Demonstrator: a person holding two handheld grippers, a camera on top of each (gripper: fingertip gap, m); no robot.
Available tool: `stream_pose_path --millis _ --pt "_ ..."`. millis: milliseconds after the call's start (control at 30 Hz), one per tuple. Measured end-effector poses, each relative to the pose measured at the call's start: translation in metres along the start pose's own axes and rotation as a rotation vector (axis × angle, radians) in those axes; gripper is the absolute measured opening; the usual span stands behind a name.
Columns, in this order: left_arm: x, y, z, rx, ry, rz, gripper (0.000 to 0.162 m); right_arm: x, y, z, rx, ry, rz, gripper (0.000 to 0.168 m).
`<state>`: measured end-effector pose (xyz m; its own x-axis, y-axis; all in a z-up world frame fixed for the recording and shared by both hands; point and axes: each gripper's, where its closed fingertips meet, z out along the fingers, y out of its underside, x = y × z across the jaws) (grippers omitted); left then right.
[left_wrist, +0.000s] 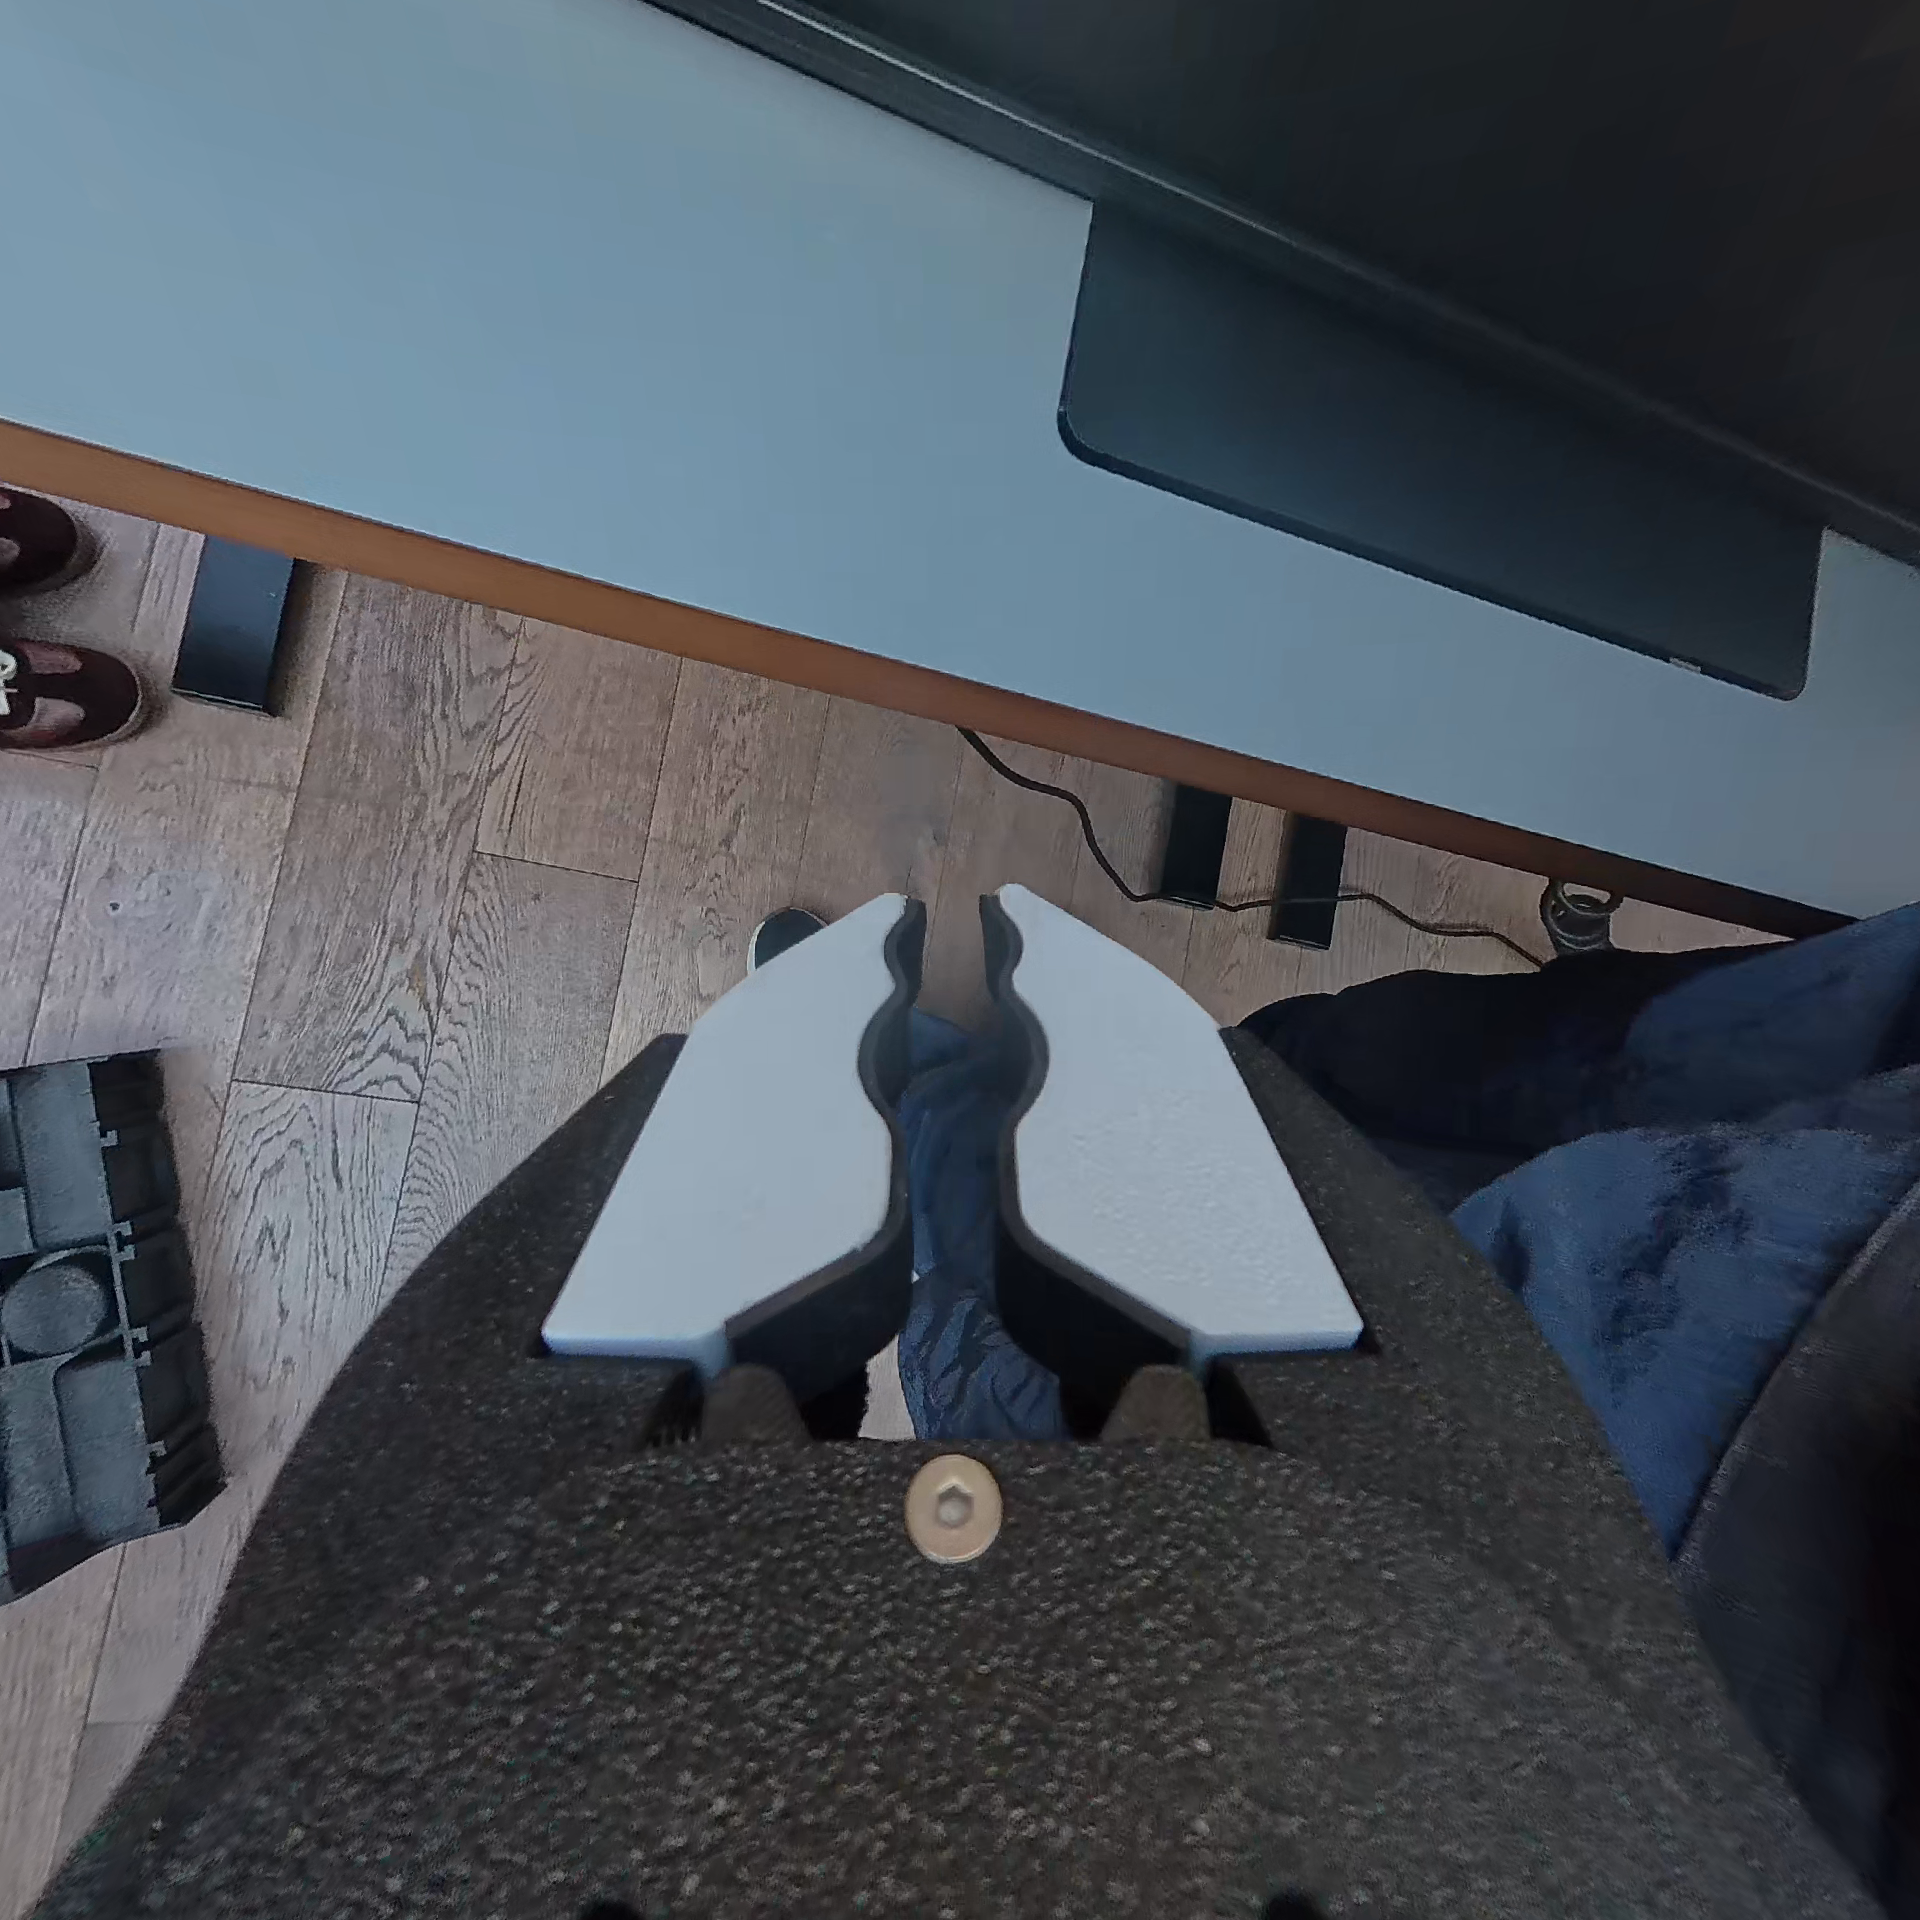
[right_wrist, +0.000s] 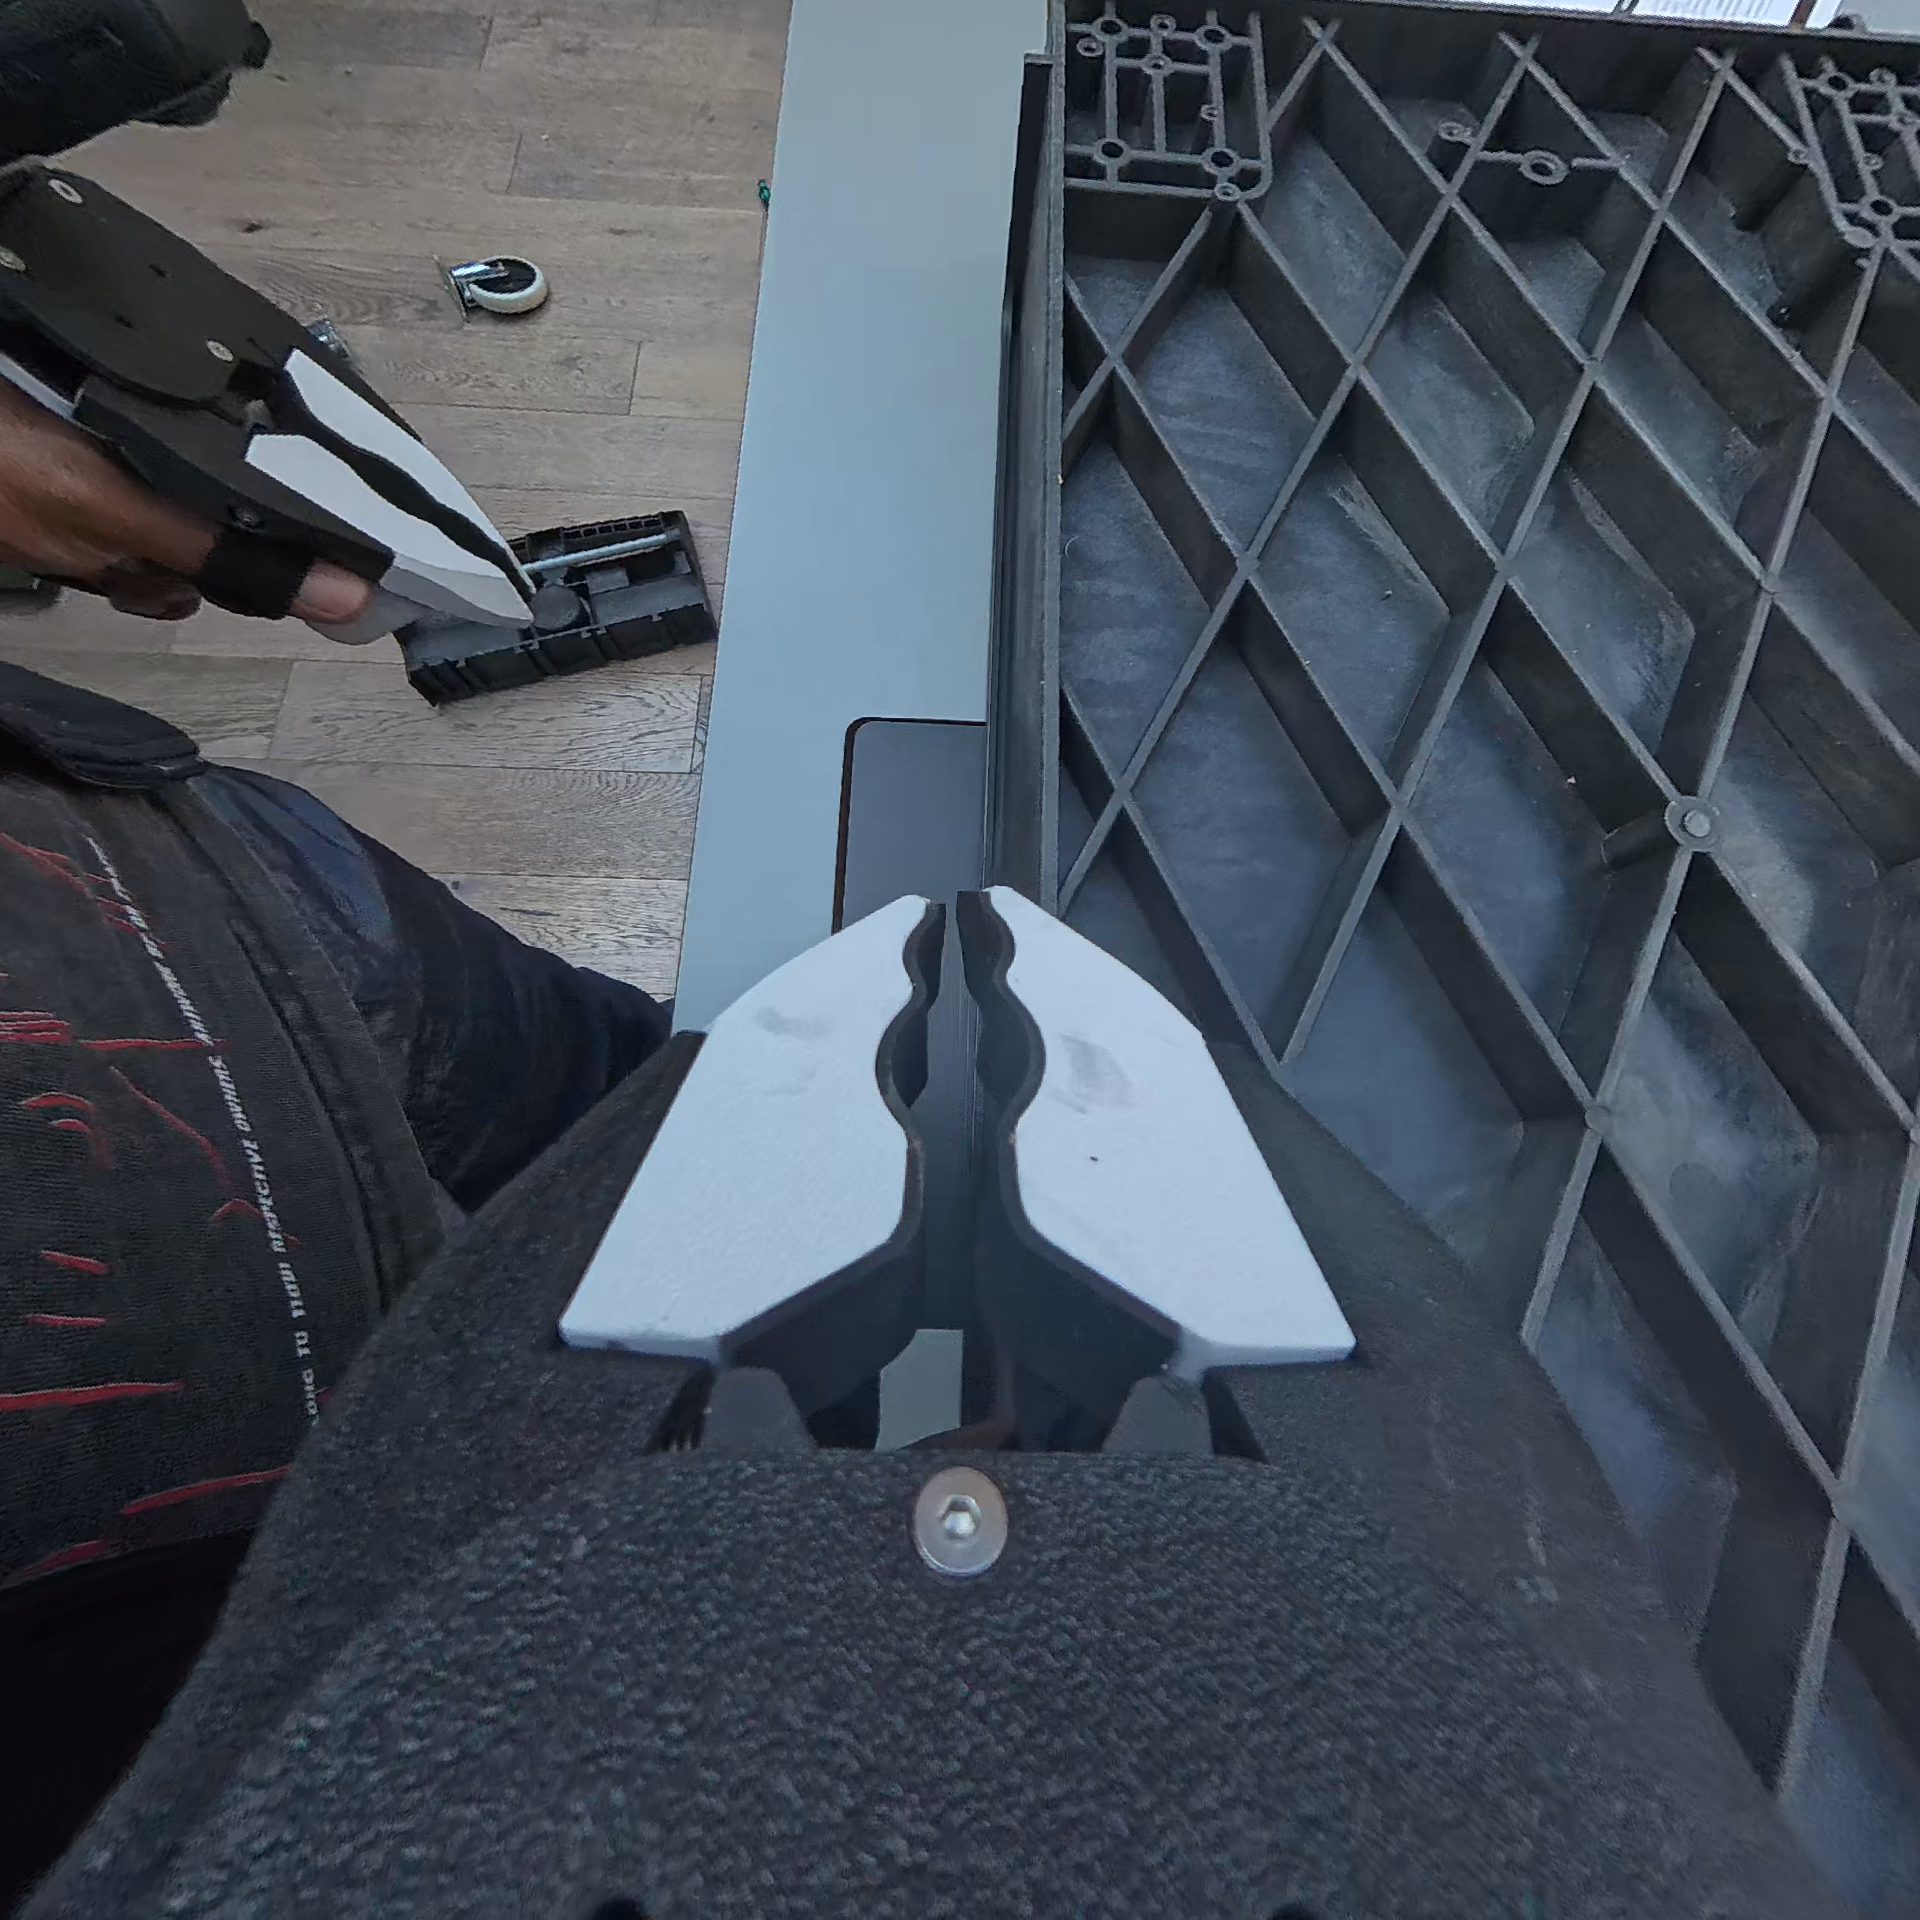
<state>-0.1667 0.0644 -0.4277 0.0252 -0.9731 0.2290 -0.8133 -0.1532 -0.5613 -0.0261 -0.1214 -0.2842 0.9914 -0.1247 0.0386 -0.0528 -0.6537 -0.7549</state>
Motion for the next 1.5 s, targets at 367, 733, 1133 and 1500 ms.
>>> stream_pose_path --millis 367,733,1133,1500 --pt "-0.024 0.027 -0.023 0.006 -0.038 -0.019 0.011 -0.024 -0.009 0.003 0.003 0.014 -0.011 0.004" --pt "-0.049 0.063 -0.052 -0.052 0.084 0.094 0.011 -0.079 -0.05 0.041 -0.007 0.043 0.024 0.004" --pt "-0.07 0.144 -0.078 -0.146 0.165 0.084 0.011 -0.141 -0.063 0.059 -0.033 0.055 0.031 0.004" --pt "-0.071 0.141 -0.078 -0.133 0.183 0.08 0.01 -0.154 -0.063 0.052 -0.036 0.067 0.038 0.004"
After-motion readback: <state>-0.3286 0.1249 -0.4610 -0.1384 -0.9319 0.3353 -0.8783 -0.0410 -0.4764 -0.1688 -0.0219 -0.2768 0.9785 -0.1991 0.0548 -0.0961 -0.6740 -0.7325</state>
